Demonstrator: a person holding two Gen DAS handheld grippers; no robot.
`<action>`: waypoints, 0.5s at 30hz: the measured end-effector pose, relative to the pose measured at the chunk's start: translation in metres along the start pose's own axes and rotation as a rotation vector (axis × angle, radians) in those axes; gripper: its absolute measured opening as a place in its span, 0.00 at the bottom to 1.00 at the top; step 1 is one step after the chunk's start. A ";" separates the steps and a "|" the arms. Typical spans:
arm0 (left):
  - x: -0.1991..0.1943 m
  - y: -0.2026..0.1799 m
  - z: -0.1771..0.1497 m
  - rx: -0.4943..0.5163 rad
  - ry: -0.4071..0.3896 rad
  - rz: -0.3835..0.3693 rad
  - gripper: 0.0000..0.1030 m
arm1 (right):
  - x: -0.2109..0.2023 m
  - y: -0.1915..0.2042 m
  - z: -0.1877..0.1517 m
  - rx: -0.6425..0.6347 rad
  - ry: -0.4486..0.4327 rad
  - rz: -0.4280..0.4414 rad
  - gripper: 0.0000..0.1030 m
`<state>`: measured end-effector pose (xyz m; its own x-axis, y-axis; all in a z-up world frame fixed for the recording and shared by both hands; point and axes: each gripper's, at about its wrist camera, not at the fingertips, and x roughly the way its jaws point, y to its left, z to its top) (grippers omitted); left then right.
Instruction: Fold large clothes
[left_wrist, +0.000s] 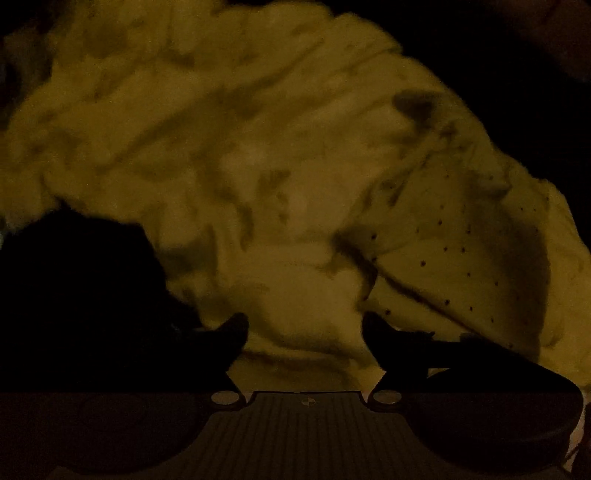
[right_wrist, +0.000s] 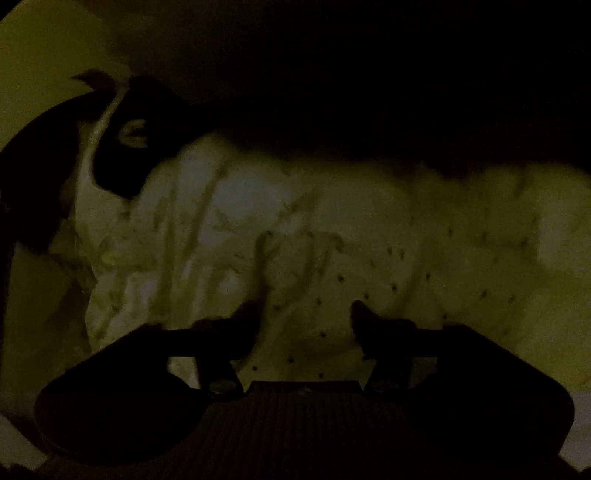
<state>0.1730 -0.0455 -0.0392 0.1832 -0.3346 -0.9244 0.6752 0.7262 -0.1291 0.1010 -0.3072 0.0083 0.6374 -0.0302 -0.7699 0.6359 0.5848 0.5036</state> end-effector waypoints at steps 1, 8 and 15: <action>-0.006 -0.007 0.005 0.057 0.002 0.005 1.00 | -0.011 0.004 -0.004 -0.046 -0.017 -0.013 0.85; -0.027 -0.083 0.027 0.484 0.083 0.071 1.00 | -0.044 0.015 -0.037 -0.287 0.089 -0.324 0.96; -0.011 -0.097 0.048 0.462 0.191 0.076 1.00 | -0.043 0.011 -0.073 -0.239 0.120 -0.404 0.96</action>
<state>0.1398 -0.1412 0.0008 0.1392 -0.1436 -0.9798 0.9185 0.3884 0.0736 0.0490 -0.2409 0.0180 0.2960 -0.2076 -0.9323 0.6957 0.7157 0.0615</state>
